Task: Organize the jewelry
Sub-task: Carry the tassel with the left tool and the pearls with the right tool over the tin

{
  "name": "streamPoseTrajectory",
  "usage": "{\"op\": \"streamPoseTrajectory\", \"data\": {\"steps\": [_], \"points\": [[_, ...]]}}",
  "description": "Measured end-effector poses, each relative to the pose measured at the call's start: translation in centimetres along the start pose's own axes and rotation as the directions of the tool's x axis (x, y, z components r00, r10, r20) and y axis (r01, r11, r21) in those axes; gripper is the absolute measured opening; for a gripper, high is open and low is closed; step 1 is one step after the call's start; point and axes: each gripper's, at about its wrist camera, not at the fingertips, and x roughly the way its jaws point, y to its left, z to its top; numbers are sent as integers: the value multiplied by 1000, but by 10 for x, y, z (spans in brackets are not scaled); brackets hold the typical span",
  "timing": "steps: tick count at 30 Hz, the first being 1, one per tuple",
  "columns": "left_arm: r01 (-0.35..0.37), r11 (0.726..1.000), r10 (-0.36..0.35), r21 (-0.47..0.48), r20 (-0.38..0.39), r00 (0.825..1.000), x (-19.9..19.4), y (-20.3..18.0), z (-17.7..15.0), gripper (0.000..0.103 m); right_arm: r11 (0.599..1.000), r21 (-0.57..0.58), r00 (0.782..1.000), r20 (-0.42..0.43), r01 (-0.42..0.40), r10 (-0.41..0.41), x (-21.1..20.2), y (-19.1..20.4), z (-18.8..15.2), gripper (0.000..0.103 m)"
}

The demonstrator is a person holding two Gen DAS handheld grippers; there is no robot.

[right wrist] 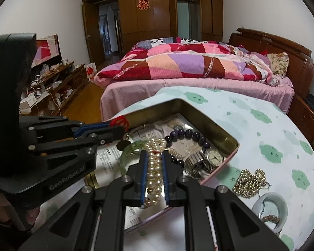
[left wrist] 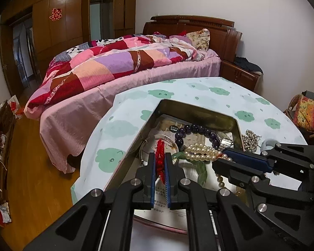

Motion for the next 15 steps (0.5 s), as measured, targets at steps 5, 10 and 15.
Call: {"op": "streamPoseTrajectory", "data": {"steps": [5,10,15], "points": [[5,1000,-5,5,-16,1000,5,-4,-4,6,1000,1,1000,-14,-1,1,3,-1,-4,15],[11,1000,-11,19,-24,1000,6,-7,-6,7,1000,1,1000,-24,-1,1,5,-1,-6,15],[4,1000,-4,10,-27,1000,7,-5,-7,7,1000,5,1000,-30,2,-1,7,-1,-9,15]]}}
